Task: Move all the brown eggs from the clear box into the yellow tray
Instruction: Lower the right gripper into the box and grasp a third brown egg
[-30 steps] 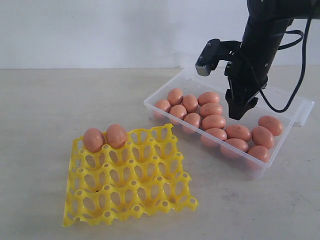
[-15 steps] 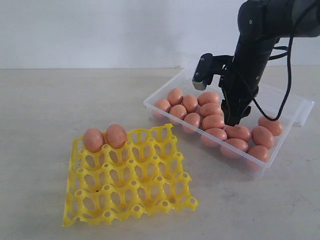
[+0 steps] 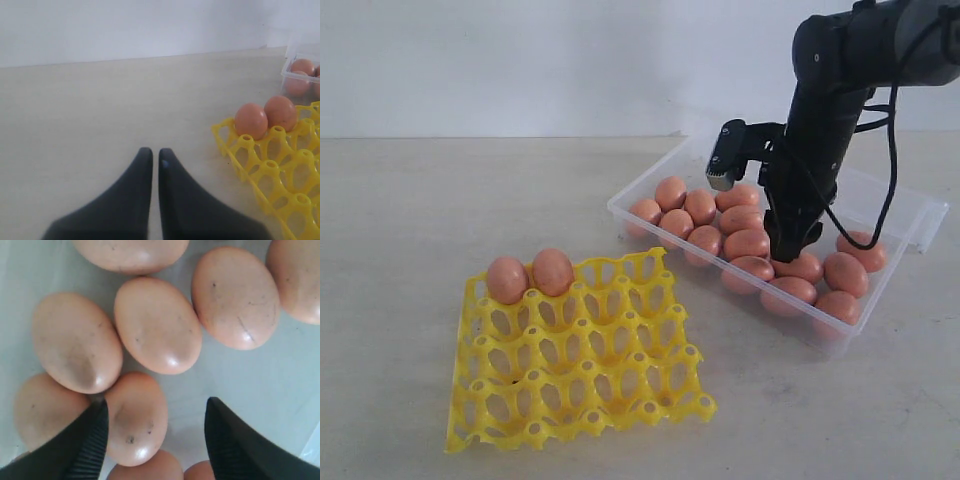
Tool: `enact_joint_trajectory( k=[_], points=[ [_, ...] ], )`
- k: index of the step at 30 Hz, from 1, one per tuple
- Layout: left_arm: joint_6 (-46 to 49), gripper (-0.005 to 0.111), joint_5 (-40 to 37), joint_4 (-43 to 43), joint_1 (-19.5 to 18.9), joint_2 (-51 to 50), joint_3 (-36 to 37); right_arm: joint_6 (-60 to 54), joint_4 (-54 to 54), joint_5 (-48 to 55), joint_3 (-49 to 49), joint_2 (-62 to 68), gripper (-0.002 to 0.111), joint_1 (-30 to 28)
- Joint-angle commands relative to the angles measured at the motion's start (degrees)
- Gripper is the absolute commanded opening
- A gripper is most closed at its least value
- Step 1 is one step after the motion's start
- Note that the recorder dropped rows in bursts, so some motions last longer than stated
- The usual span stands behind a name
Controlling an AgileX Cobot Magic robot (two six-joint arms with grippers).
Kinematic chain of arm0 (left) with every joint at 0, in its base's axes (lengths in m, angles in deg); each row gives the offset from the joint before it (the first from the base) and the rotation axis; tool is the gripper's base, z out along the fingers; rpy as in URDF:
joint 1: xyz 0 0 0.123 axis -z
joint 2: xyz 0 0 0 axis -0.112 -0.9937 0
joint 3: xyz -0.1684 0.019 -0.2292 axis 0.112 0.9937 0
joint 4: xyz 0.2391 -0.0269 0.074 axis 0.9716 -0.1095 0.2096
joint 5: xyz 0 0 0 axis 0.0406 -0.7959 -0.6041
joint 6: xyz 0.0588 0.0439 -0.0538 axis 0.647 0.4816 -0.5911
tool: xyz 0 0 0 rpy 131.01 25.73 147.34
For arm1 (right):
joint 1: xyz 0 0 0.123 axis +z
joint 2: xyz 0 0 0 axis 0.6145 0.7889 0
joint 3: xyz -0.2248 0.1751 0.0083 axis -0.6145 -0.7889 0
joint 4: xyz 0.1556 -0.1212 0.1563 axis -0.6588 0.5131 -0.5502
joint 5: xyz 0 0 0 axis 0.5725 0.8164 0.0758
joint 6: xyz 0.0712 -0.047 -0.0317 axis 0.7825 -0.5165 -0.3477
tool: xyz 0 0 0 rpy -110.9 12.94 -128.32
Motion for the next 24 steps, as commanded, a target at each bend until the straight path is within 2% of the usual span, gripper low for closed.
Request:
enact_joint_trajectory(
  k=[1, 21, 24],
  points=[
    [0.08, 0.004, 0.24, 0.08, 0.25, 0.15, 0.21, 0.18, -0.66, 2.13, -0.05, -0.14, 0.050, -1.52],
    [0.08, 0.004, 0.24, 0.08, 0.25, 0.15, 0.21, -3.16, -1.77, -0.30, -0.05, 3.93, 0.050, -1.52],
    [0.08, 0.004, 0.24, 0.08, 0.25, 0.15, 0.21, -3.52, -1.77, -0.86, -0.05, 4.43, 0.046, -1.52]
  ],
)
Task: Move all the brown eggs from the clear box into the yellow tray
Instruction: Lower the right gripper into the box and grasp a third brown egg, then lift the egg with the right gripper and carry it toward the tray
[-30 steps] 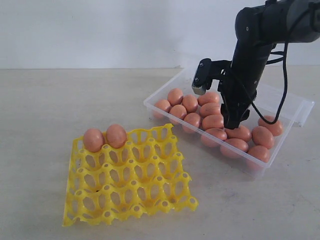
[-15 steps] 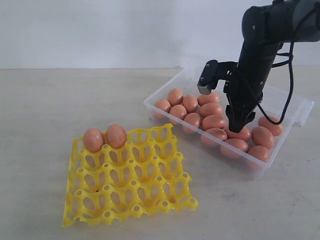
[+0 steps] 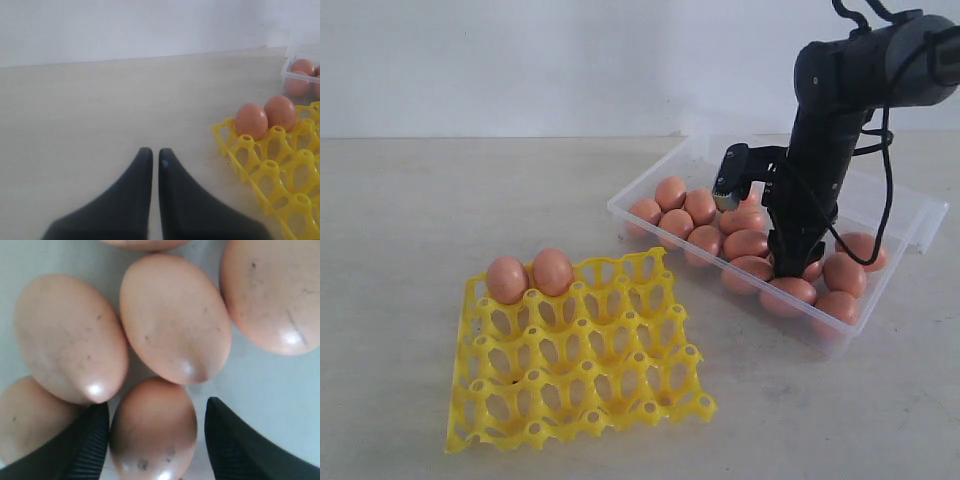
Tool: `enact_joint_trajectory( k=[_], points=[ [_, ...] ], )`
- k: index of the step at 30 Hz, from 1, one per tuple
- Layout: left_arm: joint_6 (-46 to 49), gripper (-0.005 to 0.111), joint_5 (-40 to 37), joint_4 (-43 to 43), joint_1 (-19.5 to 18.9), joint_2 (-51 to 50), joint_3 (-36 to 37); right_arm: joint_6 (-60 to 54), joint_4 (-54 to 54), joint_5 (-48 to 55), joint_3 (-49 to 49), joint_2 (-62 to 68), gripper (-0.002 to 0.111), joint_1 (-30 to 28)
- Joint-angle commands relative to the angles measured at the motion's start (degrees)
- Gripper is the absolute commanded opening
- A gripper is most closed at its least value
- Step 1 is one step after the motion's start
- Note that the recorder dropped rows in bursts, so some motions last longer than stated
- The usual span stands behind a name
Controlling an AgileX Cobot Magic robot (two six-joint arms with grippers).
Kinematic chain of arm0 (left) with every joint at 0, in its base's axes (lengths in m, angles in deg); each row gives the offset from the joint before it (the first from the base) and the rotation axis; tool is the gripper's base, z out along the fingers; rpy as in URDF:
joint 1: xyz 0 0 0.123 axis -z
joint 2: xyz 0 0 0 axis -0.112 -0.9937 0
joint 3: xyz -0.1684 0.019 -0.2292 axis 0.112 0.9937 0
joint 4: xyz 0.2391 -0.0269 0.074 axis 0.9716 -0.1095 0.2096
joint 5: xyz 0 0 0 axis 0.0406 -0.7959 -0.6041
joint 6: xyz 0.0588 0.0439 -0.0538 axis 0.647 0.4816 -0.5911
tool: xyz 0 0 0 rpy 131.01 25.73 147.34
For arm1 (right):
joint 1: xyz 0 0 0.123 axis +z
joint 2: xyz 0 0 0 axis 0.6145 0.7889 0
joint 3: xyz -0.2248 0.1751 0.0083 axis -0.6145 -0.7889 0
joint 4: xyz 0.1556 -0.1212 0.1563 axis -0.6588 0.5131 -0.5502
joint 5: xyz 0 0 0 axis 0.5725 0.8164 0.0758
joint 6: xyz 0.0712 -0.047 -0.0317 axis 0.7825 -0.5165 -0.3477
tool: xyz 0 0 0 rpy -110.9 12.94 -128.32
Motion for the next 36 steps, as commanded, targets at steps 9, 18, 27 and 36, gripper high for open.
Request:
enact_joint_trajectory(
  k=[9, 18, 27, 36],
  points=[
    [0.08, 0.004, 0.24, 0.08, 0.25, 0.15, 0.21, 2.26, 0.55, 0.23, 0.19, 0.49, 0.000, -0.24],
    [0.08, 0.004, 0.24, 0.08, 0.25, 0.15, 0.21, 16.46, -13.39, -0.45, -0.60, -4.53, 0.000, -3.77],
    [0.08, 0.004, 0.24, 0.08, 0.25, 0.15, 0.21, 11.58, -30.86, -21.02, -21.15, -21.26, 0.000, -10.44],
    [0.08, 0.004, 0.24, 0.08, 0.25, 0.15, 0.21, -51.35, -99.40, -24.20, -42.15, -31.94, 0.000, -7.44]
  ],
)
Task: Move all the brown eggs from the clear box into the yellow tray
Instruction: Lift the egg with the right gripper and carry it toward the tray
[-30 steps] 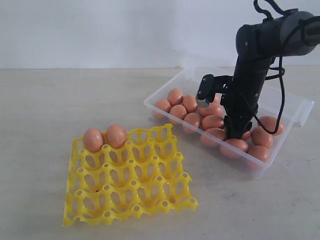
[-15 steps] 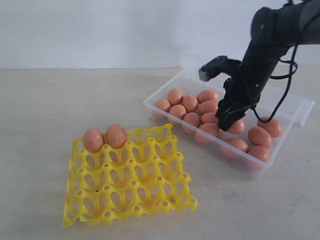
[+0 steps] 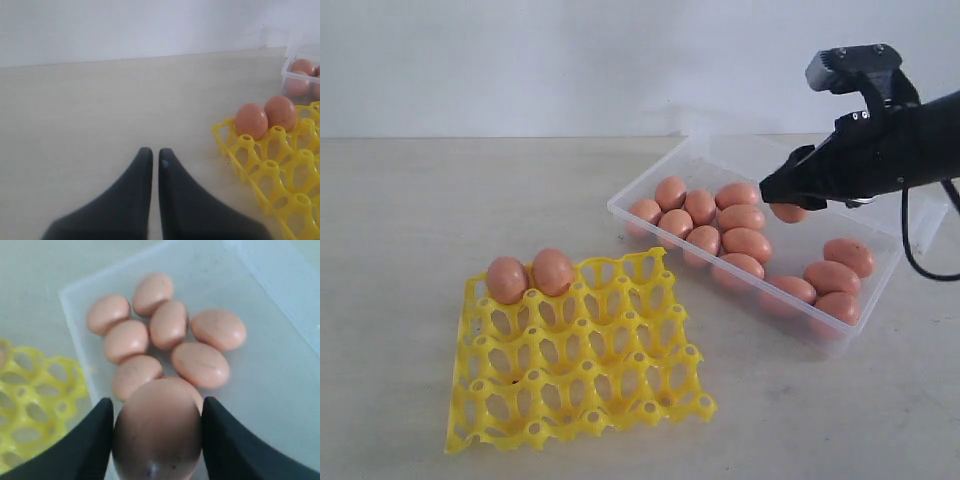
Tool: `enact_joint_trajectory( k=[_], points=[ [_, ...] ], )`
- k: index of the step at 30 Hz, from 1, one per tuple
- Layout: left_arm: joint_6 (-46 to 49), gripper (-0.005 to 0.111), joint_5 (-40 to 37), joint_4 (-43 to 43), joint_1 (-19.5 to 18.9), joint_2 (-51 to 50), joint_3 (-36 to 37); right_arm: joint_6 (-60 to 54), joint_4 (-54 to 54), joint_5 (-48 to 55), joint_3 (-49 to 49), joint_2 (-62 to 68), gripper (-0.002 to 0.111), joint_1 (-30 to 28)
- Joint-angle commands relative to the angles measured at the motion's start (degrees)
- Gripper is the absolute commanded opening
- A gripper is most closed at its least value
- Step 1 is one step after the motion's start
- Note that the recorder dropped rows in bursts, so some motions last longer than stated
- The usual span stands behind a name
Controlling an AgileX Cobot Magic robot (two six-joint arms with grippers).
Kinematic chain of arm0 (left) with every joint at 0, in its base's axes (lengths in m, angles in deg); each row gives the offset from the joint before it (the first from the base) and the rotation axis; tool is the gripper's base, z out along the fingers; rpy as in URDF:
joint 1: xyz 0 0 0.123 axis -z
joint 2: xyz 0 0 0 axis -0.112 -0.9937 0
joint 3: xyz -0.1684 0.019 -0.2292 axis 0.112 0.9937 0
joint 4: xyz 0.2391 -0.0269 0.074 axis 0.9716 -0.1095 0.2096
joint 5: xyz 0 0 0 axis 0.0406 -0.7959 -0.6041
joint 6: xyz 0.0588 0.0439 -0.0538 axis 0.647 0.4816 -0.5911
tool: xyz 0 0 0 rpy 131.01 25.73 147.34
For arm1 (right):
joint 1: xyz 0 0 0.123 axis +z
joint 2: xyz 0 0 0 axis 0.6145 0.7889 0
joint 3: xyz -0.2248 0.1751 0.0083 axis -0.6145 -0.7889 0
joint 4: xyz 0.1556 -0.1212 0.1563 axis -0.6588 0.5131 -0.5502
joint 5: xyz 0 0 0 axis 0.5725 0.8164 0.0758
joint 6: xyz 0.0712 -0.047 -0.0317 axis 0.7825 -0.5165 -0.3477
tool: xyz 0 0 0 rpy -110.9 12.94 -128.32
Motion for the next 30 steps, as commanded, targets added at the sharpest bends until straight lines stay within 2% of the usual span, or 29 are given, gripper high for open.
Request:
enact_joint_trajectory(
  k=[1, 2, 5, 9, 13, 15, 17, 21, 24, 30],
  points=[
    [0.08, 0.004, 0.24, 0.08, 0.25, 0.15, 0.21, -33.12, -29.86, 13.19, -6.47, -2.12, 0.000, 1.24],
    [0.08, 0.004, 0.24, 0.08, 0.25, 0.15, 0.21, -35.60, -29.86, 21.21, -6.56, -1.48, 0.000, 1.27],
    [0.08, 0.004, 0.24, 0.08, 0.25, 0.15, 0.21, -35.49, -29.86, 32.33, -6.16, -0.37, 0.000, 1.27],
    [0.08, 0.004, 0.24, 0.08, 0.25, 0.15, 0.21, -34.44, -29.86, 34.28, -4.98, 0.66, 0.000, 1.84],
    [0.08, 0.004, 0.24, 0.08, 0.25, 0.15, 0.21, -36.11, -29.86, 33.25, -2.10, 2.30, 0.000, 4.91],
    [0.08, 0.004, 0.24, 0.08, 0.25, 0.15, 0.21, -36.80, -29.86, 26.67, -0.31, 2.70, 0.000, 7.49],
    [0.08, 0.004, 0.24, 0.08, 0.25, 0.15, 0.21, -40.48, -29.70, 15.18, 1.34, 2.81, 0.000, 11.85],
    [0.08, 0.004, 0.24, 0.08, 0.25, 0.15, 0.21, -44.53, -12.26, -7.61, 2.74, 2.81, 0.000, 22.46],
    [0.08, 0.004, 0.24, 0.08, 0.25, 0.15, 0.21, -44.79, -9.33, -22.74, 2.91, 2.81, 0.000, 29.23],
    [0.08, 0.004, 0.24, 0.08, 0.25, 0.15, 0.21, -44.69, -1.02, -43.89, 2.89, 4.09, 0.000, 35.45]
  ],
)
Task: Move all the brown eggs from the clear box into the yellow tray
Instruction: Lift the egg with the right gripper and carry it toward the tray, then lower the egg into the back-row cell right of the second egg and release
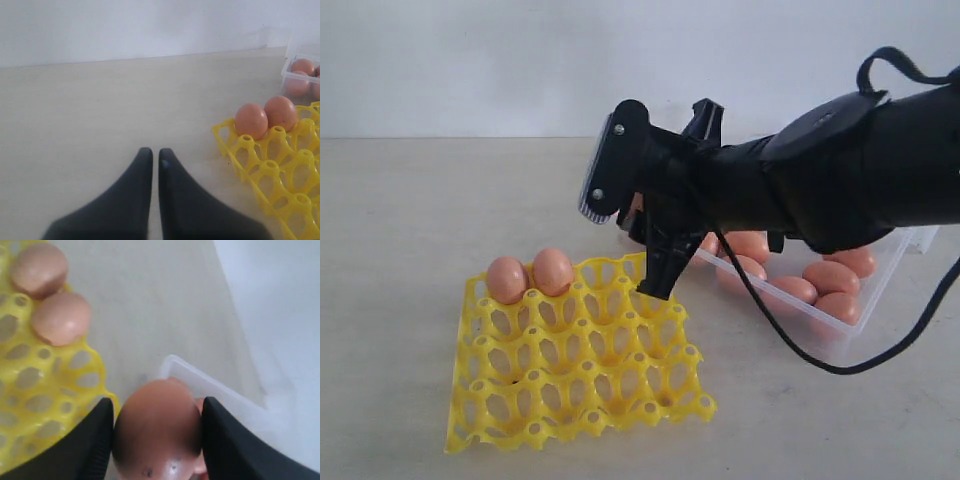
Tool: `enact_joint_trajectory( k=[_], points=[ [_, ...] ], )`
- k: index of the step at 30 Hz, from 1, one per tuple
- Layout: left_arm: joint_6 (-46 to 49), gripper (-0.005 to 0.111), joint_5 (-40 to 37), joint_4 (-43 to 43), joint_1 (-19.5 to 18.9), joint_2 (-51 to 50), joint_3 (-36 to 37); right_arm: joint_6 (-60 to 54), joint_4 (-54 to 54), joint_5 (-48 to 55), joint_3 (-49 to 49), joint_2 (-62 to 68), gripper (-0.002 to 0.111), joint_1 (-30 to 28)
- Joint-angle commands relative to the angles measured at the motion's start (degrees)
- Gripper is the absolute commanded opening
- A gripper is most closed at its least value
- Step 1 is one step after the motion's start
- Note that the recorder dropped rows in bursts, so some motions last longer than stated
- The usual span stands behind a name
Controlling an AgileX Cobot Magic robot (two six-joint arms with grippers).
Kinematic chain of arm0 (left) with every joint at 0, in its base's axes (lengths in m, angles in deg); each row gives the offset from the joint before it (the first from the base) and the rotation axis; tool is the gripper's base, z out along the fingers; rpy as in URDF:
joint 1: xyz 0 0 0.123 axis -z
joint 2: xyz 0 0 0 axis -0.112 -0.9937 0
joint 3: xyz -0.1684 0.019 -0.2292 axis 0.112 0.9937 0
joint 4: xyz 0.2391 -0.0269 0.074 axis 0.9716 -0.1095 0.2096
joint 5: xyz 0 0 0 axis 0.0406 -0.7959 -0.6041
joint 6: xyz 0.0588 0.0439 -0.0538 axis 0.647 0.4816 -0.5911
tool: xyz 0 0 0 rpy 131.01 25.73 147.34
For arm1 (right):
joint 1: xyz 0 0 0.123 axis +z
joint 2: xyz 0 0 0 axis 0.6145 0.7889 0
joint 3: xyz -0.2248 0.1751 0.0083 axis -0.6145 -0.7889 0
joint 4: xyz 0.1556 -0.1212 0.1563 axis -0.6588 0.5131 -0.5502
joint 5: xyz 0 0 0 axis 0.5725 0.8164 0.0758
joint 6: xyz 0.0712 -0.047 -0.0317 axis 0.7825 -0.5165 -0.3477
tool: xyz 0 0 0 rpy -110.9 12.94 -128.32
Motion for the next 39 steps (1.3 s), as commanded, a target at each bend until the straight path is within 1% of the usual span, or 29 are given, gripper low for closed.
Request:
enact_joint_trajectory(
  k=[1, 3, 6, 7, 9, 13, 15, 17, 18, 19, 20, 21, 22, 23, 24, 25, 26, 27, 29, 32, 34, 36, 39],
  points=[
    [0.08, 0.004, 0.24, 0.08, 0.25, 0.15, 0.21, -0.29, 7.61, -17.01, 0.33, 1.54, 0.000, 2.90],
    [0.08, 0.004, 0.24, 0.08, 0.25, 0.15, 0.21, -0.29, 10.80, -24.51, 0.33, 2.93, 0.000, 3.14],
    [0.08, 0.004, 0.24, 0.08, 0.25, 0.15, 0.21, 1.34, 12.43, -36.21, 0.33, 5.17, 0.000, 3.14],
    [0.08, 0.004, 0.24, 0.08, 0.25, 0.15, 0.21, 6.42, 13.34, -43.50, 0.33, 6.57, 0.000, 3.14],
    [0.08, 0.004, 0.24, 0.08, 0.25, 0.15, 0.21, 16.18, 15.82, -48.38, 0.33, 7.17, 0.000, 3.14],
    [0.08, 0.004, 0.24, 0.08, 0.25, 0.15, 0.21, 48.99, 26.36, -51.95, 0.33, 7.17, 0.000, 3.02],
    [0.08, 0.004, 0.24, 0.08, 0.25, 0.15, 0.21, 71.05, 35.38, -50.88, 0.33, 7.17, 0.000, 3.02],
    [0.08, 0.004, 0.24, 0.08, 0.25, 0.15, 0.21, 93.09, 48.07, -47.86, 0.33, 7.17, 0.000, 2.19],
    [0.08, 0.004, 0.24, 0.08, 0.25, 0.15, 0.21, 112.19, 64.64, -44.20, 0.33, 7.57, 0.000, 0.43],
    [0.08, 0.004, 0.24, 0.08, 0.25, 0.15, 0.21, 130.73, 83.87, -43.12, 0.41, 8.88, 0.000, -2.55],
    [0.08, 0.004, 0.24, 0.08, 0.25, 0.15, 0.21, 137.80, 90.06, -43.12, 0.70, 9.56, 0.000, -3.96],
    [0.08, 0.004, 0.24, 0.08, 0.25, 0.15, 0.21, 155.04, 105.05, -42.70, 2.04, 11.77, 0.000, -8.04],
    [0.08, 0.004, 0.24, 0.08, 0.25, 0.15, 0.21, 161.26, 108.87, -43.51, 2.78, 12.76, 0.000, -9.90],
    [0.08, 0.004, 0.24, 0.08, 0.25, 0.15, 0.21, 175.10, 121.78, -49.77, 4.99, 15.62, 0.000, -14.71],
    [0.08, 0.004, 0.24, 0.08, 0.25, 0.15, 0.21, 180.46, 124.62, -53.97, 5.56, 16.81, 0.000, -16.96],
    [0.08, 0.004, 0.24, 0.08, 0.25, 0.15, 0.21, 187.58, 131.79, -64.18, 6.95, 19.41, 0.000, -20.14],
    [0.08, 0.004, 0.24, 0.08, 0.25, 0.15, 0.21, 189.90, 135.09, -65.13, 7.11, 20.90, 0.000, -21.99],
    [0.08, 0.004, 0.24, 0.08, 0.25, 0.15, 0.21, 191.40, 137.97, -65.13, 7.11, 21.69, 0.000, -22.64],
    [0.08, 0.004, 0.24, 0.08, 0.25, 0.15, 0.21, 193.08, 144.71, -64.77, 7.11, 22.51, 0.000, -22.29],
    [0.08, 0.004, 0.24, 0.08, 0.25, 0.15, 0.21, 191.63, 150.96, -50.52, 7.46, 22.63, 0.000, -17.87],
    [0.08, 0.004, 0.24, 0.08, 0.25, 0.15, 0.21, 186.58, 151.91, -43.74, 8.16, 22.63, 0.000, -14.25],
    [0.08, 0.004, 0.24, 0.08, 0.25, 0.15, 0.21, 184.51, 151.56, -40.10, 8.88, 22.63, 0.000, -12.33],
    [0.08, 0.004, 0.24, 0.08, 0.25, 0.15, 0.21, 181.12, 148.24, -37.06, 9.03, 22.63, 0.000, -11.20]
  ],
)
